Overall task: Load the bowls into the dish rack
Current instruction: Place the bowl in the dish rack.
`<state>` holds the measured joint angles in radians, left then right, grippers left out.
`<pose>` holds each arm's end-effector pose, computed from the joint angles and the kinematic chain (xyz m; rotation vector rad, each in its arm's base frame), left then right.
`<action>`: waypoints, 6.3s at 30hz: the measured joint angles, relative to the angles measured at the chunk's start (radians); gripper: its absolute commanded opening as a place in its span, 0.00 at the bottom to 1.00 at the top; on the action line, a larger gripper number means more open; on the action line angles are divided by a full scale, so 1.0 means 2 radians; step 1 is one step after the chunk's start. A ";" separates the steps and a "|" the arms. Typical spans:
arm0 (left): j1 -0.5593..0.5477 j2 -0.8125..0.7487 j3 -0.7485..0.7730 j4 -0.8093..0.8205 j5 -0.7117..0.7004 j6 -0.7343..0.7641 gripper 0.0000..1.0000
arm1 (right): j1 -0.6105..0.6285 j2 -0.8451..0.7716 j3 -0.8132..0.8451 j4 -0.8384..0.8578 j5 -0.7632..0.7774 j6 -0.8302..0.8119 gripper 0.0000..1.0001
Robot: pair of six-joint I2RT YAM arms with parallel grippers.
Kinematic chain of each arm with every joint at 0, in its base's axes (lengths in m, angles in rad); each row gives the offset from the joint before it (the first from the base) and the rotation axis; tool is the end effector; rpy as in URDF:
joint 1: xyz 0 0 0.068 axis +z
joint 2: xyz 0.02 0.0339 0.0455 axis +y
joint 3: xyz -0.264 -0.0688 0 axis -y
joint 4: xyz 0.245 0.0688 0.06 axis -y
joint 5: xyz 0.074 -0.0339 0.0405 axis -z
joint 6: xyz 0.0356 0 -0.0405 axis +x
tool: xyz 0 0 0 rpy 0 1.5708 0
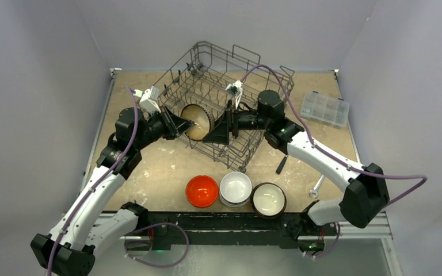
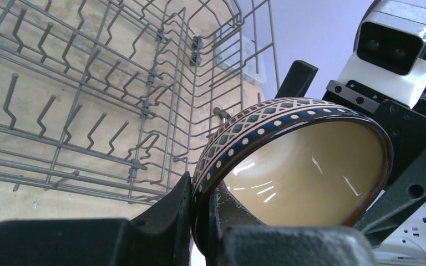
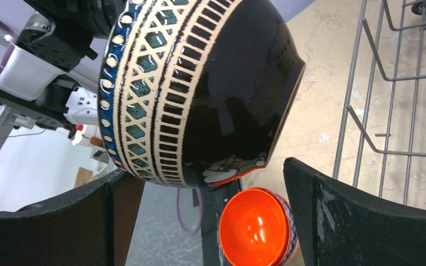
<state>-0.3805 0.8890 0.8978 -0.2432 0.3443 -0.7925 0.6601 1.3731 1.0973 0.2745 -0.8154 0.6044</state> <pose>0.1837 -0.0864 0.3557 -0.1352 1.9394 -1.1203 0.2358 0.2159 0.3632 -0.7695 1.6557 1.5736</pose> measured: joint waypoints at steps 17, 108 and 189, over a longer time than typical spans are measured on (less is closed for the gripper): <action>0.001 0.011 -0.007 0.011 -0.002 -0.003 0.00 | 0.000 0.012 0.001 0.049 0.035 0.043 0.78; 0.119 0.024 -0.214 0.130 -0.125 -0.315 0.00 | -0.080 -0.015 0.075 -0.209 0.208 -0.090 0.00; 0.138 0.193 -0.002 -0.093 -0.141 0.034 0.38 | -0.078 -0.020 0.094 -0.305 0.310 -0.150 0.00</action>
<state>-0.1043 1.2755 0.8948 -0.4294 0.0616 -0.7254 0.5049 1.3327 1.2850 -0.3351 -0.1963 0.3038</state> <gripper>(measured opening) 0.128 0.690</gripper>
